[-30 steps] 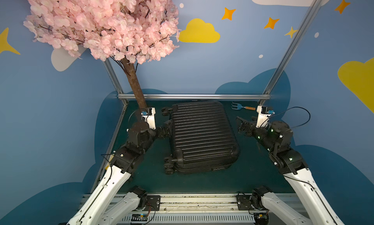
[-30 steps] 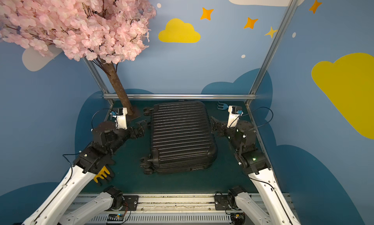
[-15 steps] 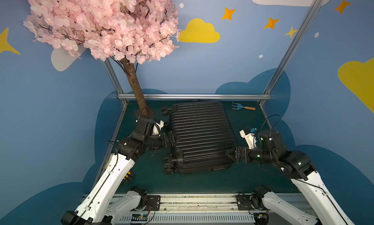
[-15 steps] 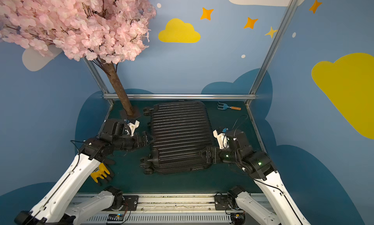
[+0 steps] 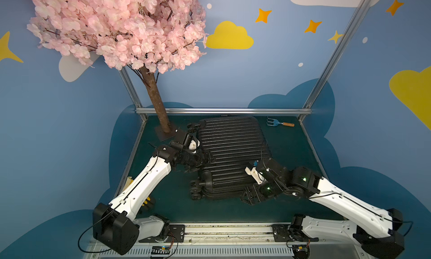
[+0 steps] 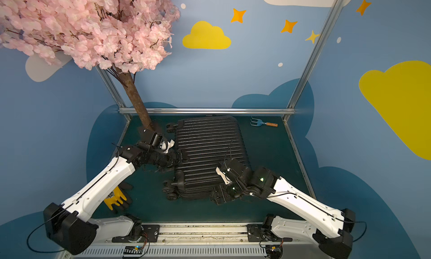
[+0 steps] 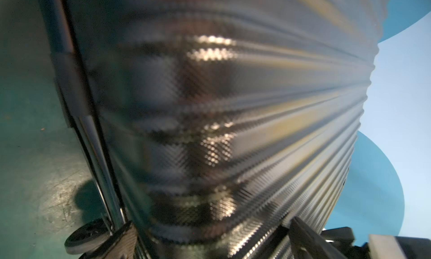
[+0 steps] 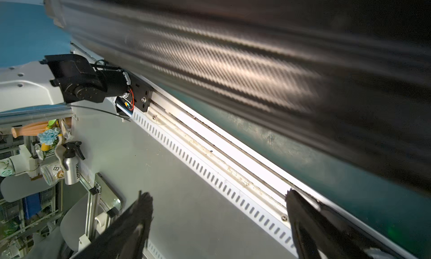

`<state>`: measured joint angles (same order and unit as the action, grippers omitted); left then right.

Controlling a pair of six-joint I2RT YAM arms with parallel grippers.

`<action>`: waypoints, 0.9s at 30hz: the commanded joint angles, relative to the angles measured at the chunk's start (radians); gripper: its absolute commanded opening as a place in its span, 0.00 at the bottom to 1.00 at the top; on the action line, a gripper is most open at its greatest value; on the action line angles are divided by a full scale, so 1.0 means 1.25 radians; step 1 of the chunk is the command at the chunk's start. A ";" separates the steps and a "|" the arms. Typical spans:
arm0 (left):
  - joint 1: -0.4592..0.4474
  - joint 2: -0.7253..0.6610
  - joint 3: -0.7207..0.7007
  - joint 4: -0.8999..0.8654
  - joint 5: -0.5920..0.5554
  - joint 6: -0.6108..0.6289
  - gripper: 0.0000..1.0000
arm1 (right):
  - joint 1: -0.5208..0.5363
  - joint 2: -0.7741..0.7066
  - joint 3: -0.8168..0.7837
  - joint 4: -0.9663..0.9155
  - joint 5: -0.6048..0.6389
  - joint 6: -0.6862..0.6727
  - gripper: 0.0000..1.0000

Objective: Open the suitcase zippers
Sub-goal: Move the suitcase to the center of the board, then adjust the suitcase at the center of the board.

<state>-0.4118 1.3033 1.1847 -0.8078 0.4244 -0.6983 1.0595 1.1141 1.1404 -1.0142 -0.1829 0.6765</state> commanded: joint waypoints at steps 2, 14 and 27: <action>-0.010 0.092 0.073 0.113 0.030 0.020 0.99 | -0.003 0.088 0.040 0.126 0.082 0.003 0.89; 0.003 0.105 0.276 -0.028 -0.232 0.166 1.00 | -0.122 0.252 0.165 0.186 0.165 -0.050 0.87; -0.117 -0.333 -0.100 -0.037 -0.322 0.267 0.98 | -0.156 0.140 0.097 0.248 0.068 -0.135 0.87</action>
<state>-0.5224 0.9352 1.1248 -0.8314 0.0574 -0.4068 0.8707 1.3380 1.2858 -0.7506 -0.0830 0.5522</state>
